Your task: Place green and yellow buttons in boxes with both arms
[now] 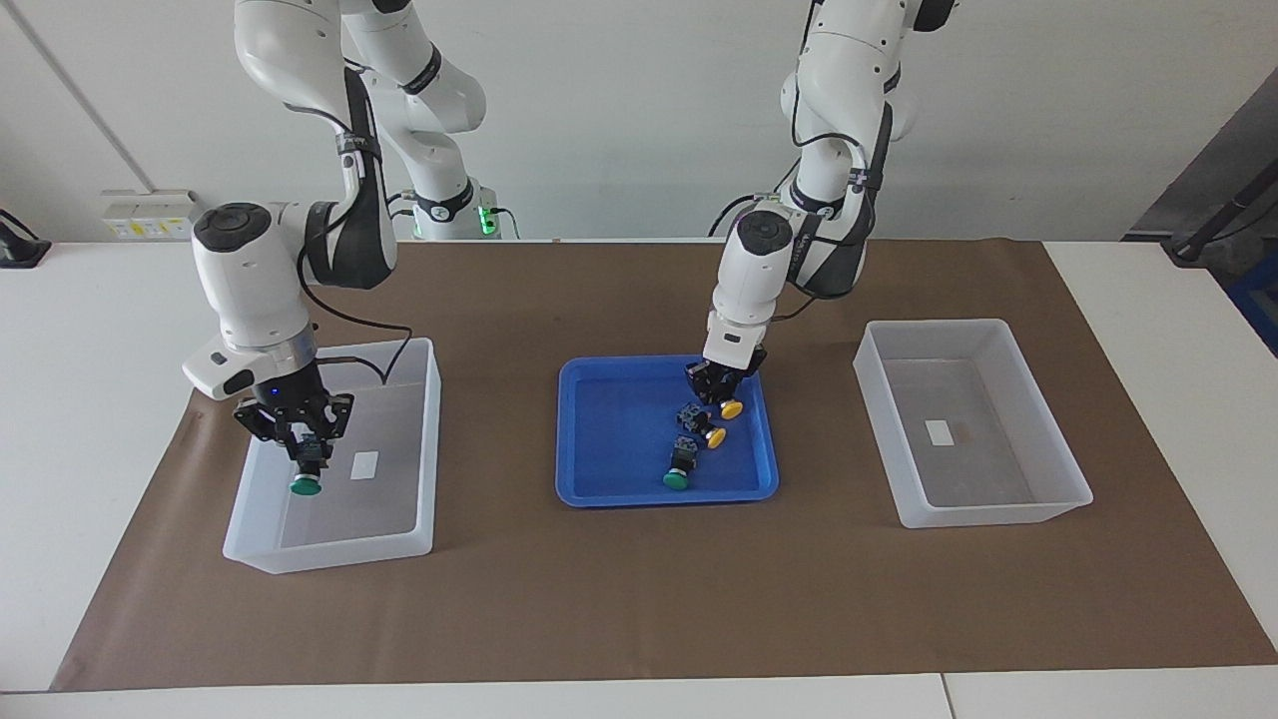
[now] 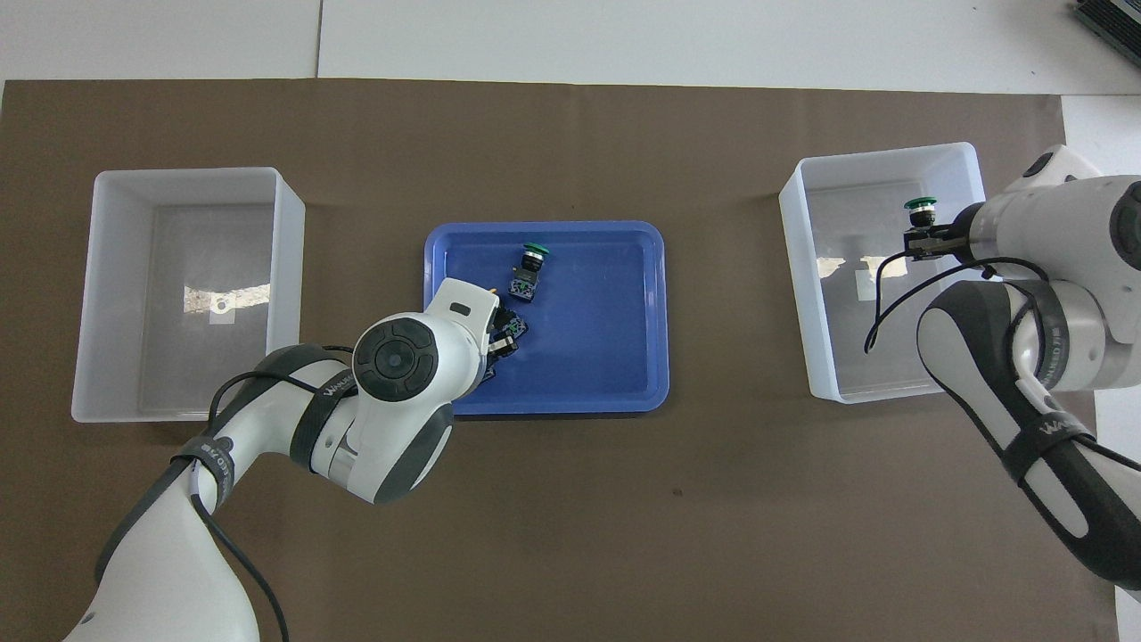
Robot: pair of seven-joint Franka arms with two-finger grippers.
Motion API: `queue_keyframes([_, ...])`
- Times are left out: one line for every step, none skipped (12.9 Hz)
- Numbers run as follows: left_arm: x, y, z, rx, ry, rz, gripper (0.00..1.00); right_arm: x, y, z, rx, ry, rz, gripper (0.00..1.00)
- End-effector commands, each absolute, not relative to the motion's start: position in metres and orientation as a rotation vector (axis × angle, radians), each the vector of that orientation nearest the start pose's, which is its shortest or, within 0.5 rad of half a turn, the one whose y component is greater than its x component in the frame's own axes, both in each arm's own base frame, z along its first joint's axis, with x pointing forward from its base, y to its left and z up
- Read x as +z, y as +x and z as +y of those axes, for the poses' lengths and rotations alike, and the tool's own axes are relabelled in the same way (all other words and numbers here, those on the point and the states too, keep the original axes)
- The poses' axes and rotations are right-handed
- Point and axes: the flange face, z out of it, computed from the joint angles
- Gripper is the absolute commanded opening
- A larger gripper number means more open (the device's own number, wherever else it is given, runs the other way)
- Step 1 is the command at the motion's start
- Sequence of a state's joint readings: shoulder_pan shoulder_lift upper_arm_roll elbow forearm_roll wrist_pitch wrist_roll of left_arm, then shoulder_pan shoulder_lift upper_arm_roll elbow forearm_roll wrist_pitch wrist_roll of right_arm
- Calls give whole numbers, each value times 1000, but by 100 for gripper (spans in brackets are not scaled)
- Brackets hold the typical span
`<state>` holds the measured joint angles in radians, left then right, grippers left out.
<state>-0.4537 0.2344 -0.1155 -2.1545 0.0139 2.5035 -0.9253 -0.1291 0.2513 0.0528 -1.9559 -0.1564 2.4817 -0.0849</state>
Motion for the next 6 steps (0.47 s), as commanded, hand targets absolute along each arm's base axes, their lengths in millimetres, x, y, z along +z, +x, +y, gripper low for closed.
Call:
queue_keyframes([327,497,-312,-110,-3152,-556,0,351,640,-48,-503,-3192,-217,0])
queue_keyframes([353,502,-310,-117,-3148,-562,0,341,643,-48,-521,-3187,-219,0])
queue_keyframes([376,505,-306,-113,-3139,-573,0,335,646,-49,-540,-3182,-218,0])
queue_keyframes([406,511,-294,-120,-3130,-598,0,331,647,-49,-548,-3179,-221,0])
queue_keyframes([432,519,-280,-118,-3118,-629,0,327,649,-49,-543,-3180,-223,0])
queue_keyframes([453,526,-267,-108,-3107,-647,0,323,651,-50,-555,-3177,-221,0])
